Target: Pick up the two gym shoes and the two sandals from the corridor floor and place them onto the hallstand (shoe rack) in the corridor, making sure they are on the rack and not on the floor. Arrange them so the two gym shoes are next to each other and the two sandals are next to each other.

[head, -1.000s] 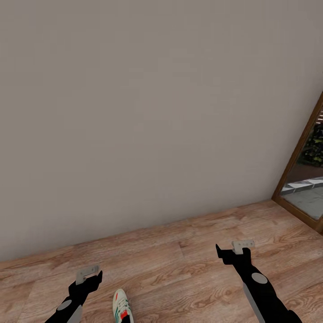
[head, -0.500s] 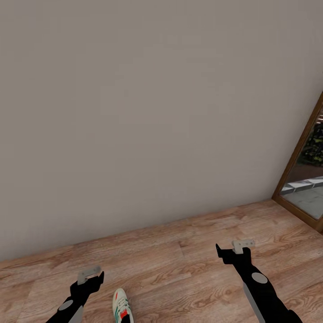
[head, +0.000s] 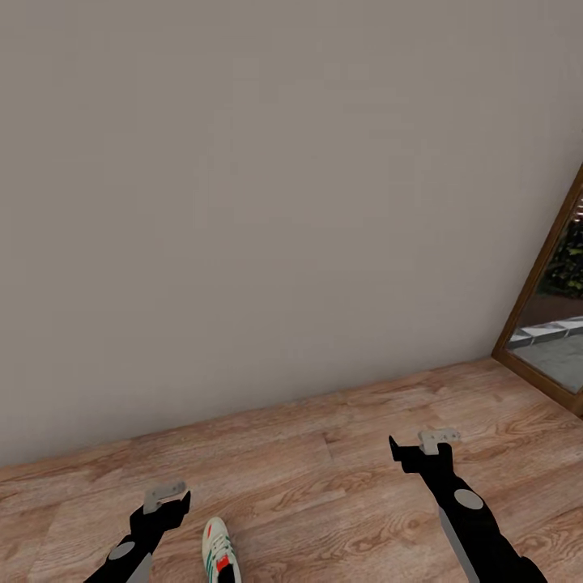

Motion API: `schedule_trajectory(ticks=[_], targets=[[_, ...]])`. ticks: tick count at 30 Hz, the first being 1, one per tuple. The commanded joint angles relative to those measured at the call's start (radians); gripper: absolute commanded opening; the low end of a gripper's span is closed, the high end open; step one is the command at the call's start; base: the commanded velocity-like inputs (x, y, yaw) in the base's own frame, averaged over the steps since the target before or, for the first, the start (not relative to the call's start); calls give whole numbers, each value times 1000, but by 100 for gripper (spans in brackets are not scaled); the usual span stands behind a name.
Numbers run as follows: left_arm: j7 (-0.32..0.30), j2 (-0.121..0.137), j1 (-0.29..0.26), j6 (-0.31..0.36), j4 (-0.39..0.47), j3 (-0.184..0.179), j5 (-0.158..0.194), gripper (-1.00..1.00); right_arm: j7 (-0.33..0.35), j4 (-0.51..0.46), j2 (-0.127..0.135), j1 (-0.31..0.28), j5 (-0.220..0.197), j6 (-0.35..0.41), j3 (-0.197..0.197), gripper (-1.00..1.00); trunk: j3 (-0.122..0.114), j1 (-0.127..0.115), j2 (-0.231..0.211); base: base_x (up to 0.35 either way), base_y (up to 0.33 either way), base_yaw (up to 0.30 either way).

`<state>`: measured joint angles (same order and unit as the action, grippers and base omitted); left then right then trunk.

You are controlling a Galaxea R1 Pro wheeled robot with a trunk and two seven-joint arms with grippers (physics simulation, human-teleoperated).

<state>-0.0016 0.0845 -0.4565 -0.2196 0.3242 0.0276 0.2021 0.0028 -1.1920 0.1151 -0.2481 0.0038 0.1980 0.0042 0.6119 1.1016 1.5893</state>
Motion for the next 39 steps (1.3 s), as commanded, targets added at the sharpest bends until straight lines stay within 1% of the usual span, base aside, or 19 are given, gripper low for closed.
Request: schedule_trajectory(ticks=[1, 8, 16, 18, 19, 20, 21, 25, 30, 31, 32, 35, 39], targets=[[0, 0, -1, -3, -1, 0, 4, 100, 0, -3, 0, 0, 1, 5, 0, 100, 4, 4, 8, 0, 0, 0], [0, 0, -1, -3, -1, 0, 4, 100, 0, -5, 0, 0, 1, 9, -2, 100, 29, 31, 57, 0, 0, 0], [3, -7, -1, -5, -2, 0, 6, 100, -1, -6, 0, 0, 1, 11, -3, 100, 65, 61, 113, 0, 0, 0], [4, -17, 0, -6, -3, 0, 6, 100, -1, -6, 0, 0, 1, 11, -4, 100, 74, 69, 127, 0, 0, 0], [5, -30, 0, -7, -3, 0, 5, 100, -1, -6, 0, 0, 1, 12, -4, 100, 79, 73, 134, 0, 0, 0], [5, -30, 0, -7, -3, 0, 5, 100, -1, -6, 0, 0, 1, 12, -4, 100, 84, 77, 141, 0, 0, 0], [8, -49, 2, -9, -6, -1, 3, 100, -1, -6, 0, 0, 1, 12, -4, 100, 89, 81, 148, 0, 0, 0], [11, -67, 2, -20, -15, -1, 3, 100, -1, -6, 0, 0, 1, 13, -4, 100, 107, 96, 176, 0, 0, 0], [14, -91, 2, -73, -37, -1, 5, 100, -2, -6, 0, 0, 1, 14, -4, 100, 131, 115, 211, 0, 0, 0], [16, -107, 2, -98, -49, -1, 5, 100, -3, -7, 0, 0, 0, 15, -5, 100, 136, 119, 218, 0, 0, 0], [17, -115, 2, -109, -56, -1, 5, 100, -3, -7, 0, 0, 0, 16, -5, 100, 141, 123, 225, 0, 0, 0], [27, -138, 2, -133, -76, -1, 4, 100, -4, -9, 0, 0, 0, 22, -5, 100, 155, 134, 246, 0, 0, 0], [59, -155, 2, -150, -96, 0, 5, 100, -4, -30, 0, -1, -1, 36, -6, 100, 174, 150, 274, 0, 0, 0]])
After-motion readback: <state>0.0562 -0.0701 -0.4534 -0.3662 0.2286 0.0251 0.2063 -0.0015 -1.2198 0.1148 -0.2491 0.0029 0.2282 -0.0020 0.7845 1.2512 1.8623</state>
